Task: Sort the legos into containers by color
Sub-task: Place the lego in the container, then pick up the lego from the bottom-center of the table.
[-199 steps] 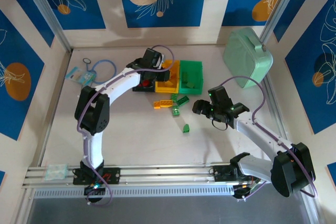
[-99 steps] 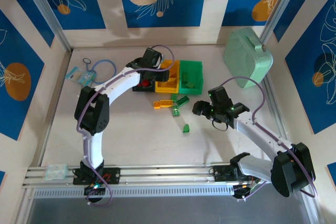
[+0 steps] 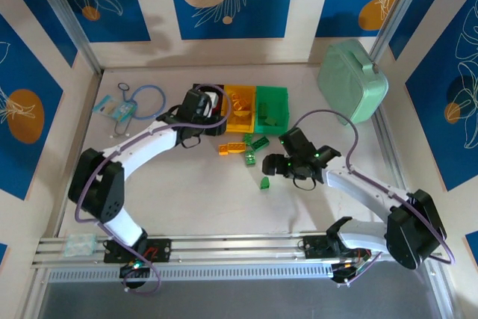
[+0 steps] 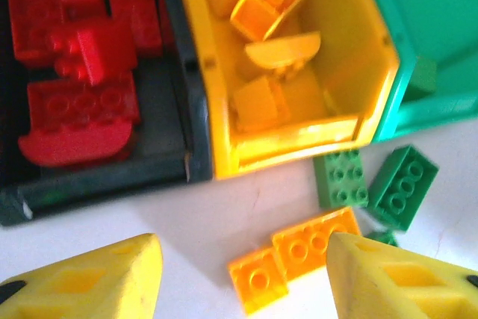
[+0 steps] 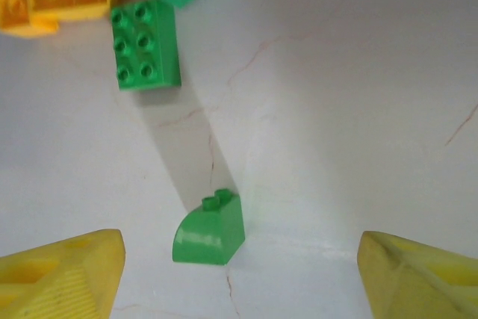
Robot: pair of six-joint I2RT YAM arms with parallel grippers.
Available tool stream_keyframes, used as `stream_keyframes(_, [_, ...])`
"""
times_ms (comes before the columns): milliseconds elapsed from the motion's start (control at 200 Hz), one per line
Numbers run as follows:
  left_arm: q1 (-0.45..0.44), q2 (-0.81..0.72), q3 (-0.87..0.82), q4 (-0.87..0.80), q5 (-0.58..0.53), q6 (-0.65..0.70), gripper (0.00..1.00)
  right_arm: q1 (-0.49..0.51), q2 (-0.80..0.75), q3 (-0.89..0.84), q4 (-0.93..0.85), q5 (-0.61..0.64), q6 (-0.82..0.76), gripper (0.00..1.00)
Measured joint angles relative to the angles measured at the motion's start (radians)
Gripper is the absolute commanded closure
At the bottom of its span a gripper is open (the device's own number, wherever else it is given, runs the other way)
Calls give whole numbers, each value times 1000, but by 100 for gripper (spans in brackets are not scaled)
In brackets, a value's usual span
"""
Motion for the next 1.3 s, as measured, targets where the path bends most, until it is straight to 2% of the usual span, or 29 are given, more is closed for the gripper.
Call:
stream_keyframes(310, [0,-150,-255,65,-1,-36,41,127,166,66,-16,32,12,26])
stream_keyframes(565, [0,-237,-377,98,-20,-55,41,187,311,137,-42,77,51,39])
stream_keyframes(820, [0,-264,-441,124,-24,-74,41,219,381,165,-97,132,105,50])
stream_keyframes(961, [0,-264,-460,136,-24,-80,42,229,417,194,-124,148,118,65])
stream_keyframes(1051, [0,-264,-467,138,-24,-81,42,235,420,212,-139,163,130,70])
stream_keyframes(1301, [0,-264,-481,157,-24,-88,43,222,412,282,-175,183,113,71])
